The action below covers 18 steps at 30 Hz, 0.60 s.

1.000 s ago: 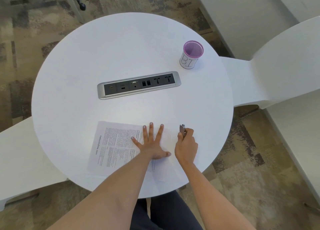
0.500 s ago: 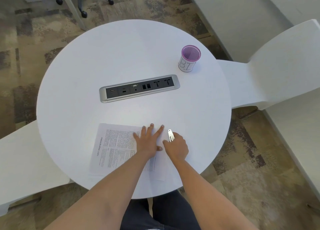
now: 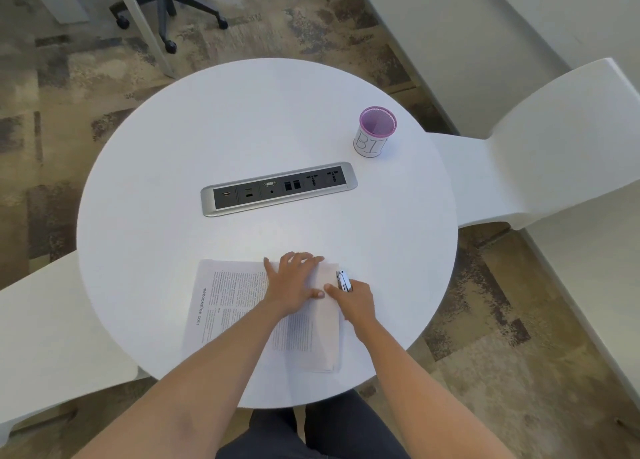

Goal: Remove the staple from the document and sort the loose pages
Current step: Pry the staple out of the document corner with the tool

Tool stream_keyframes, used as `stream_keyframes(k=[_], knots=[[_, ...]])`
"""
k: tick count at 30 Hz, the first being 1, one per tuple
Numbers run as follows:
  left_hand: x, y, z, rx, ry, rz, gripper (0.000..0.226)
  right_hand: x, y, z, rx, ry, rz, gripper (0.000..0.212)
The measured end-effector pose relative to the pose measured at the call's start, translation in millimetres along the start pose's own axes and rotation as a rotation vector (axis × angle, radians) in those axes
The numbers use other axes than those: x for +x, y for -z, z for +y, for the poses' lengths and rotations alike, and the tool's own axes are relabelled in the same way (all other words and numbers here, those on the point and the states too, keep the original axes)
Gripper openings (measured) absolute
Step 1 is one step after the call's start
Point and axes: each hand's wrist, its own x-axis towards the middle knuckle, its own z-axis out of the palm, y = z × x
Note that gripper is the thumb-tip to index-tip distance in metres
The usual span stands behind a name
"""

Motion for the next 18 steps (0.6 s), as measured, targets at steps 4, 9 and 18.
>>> stream_keyframes(k=[4,9,18], knots=[[1.2,33.7,4.8,-0.211,0.002,0.133,0.022,-11.6,12.8,-14.6,0.045,0.095,-0.039,0.036],[-8.6,77.4,21.4,-0.525,-0.021,0.129,0.013,-29.6,25.9,-42.4,0.034,0.231,-0.010,0.044],[-38.7,125.5,44.3,-0.762,-0.103,0.210,0.018,-72.2,42.4,-93.5,0.018,0.518,0.176,0.027]])
